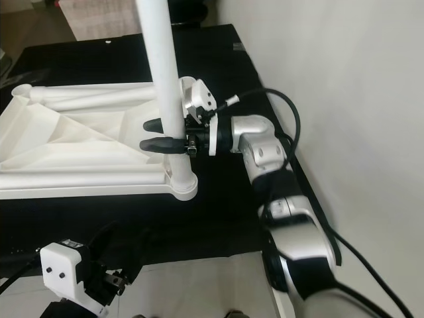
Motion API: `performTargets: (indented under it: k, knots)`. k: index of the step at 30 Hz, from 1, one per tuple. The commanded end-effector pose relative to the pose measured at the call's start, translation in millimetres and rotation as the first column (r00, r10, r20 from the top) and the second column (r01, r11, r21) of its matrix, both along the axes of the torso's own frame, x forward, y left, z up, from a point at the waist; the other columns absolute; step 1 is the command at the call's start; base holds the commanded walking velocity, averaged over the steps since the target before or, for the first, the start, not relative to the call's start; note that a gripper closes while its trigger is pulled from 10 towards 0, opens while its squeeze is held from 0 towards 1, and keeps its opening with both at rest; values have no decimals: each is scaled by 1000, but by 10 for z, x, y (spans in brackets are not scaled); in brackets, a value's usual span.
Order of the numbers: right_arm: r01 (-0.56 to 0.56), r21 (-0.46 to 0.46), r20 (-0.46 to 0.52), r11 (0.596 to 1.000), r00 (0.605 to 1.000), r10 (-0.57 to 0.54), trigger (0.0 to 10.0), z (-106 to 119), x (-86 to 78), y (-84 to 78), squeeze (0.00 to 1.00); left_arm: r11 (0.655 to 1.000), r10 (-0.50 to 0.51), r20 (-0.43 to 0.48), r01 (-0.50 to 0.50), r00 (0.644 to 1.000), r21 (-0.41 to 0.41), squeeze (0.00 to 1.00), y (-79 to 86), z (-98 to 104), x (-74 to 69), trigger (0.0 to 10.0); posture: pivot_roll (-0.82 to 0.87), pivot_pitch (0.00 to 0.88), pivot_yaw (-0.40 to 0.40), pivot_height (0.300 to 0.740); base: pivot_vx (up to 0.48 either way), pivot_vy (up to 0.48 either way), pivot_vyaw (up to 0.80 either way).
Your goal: Building children table
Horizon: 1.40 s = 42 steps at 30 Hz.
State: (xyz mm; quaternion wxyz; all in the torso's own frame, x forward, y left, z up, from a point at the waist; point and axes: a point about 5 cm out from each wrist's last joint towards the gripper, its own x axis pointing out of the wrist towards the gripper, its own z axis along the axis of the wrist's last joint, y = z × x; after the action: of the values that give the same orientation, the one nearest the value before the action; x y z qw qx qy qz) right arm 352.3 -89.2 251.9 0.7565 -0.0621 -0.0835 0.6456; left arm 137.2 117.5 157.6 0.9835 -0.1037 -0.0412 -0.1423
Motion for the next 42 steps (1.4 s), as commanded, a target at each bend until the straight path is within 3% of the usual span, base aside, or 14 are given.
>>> performTargets:
  k: [1,7,8,9,11,19,20,25,26,30,31,36,37,42]
  knots:
    - [76,34,-114,997,991,-72,0,-248,-67,-35,0,1000,2,-30,-2,1000,2,0,1,-43,-10,10000,92,190,22,740,0,0,0]
    - [471,-24,-205,882,861,-466,0,-633,-238,27,0,1000,-1,-29,1,1000,2,0,26,-48,4,10000,81,189,34,740,0,0,0]
    - [734,-83,-204,674,650,-732,0,-767,-290,-27,0,1000,-1,-28,1,1000,3,0,34,-51,9,10000,76,186,33,740,0,0,0]
    - [817,-95,-160,569,552,-819,0,-804,-417,23,0,1000,-2,-29,2,1000,4,0,43,-58,21,10000,92,178,47,740,0,0,0]
    - [839,-96,-152,535,519,-841,0,-811,-520,110,0,1000,-3,-29,3,1000,6,0,50,-63,29,10000,92,178,47,740,0,0,0]
    - [797,-80,-200,599,576,-793,0,-743,-501,363,0,1000,-1,-34,1,999,11,0,65,-99,55,10000,104,147,42,740,0,0,0]
    - [780,-95,-195,618,594,-780,9451,-738,-493,378,0,1000,1,-33,0,999,11,0,65,-98,53,10000,104,147,42,740,0,0,0]
    - [733,-51,-213,678,656,-724,10000,-622,-488,433,0,1000,-1,-31,1,1000,7,0,58,-87,45,10000,105,156,35,740,0,0,0]
    - [681,-16,-229,732,710,-666,10000,-558,-481,467,1000,1000,-3,-31,3,1000,6,0,53,-83,42,10000,107,158,32,740,0,0,0]
    - [570,59,-232,819,806,-544,10000,-418,-473,503,1000,1000,-6,-30,6,1000,3,0,43,-76,37,10000,109,164,32,740,0,0,0]
    - [413,104,-179,905,903,-391,10000,-270,-411,445,1000,1000,-7,-29,7,1000,1,0,33,-68,27,10000,117,171,27,740,0,0,0]
    - [262,43,-78,964,963,-259,10000,-185,-296,316,890,1000,-9,-28,9,1000,-1,0,22,-57,11,10000,120,179,25,740,0,0,0]
    - [227,19,-56,974,973,-225,10000,-172,-252,279,0,1000,-9,-28,9,1000,-1,0,19,-51,5,10000,125,186,23,740,0,0,0]
    - [89,-57,-13,994,996,-90,10000,-134,-130,196,0,1000,-10,-30,10,1000,-1,0,11,-35,-19,10000,142,201,21,740,0,0,0]
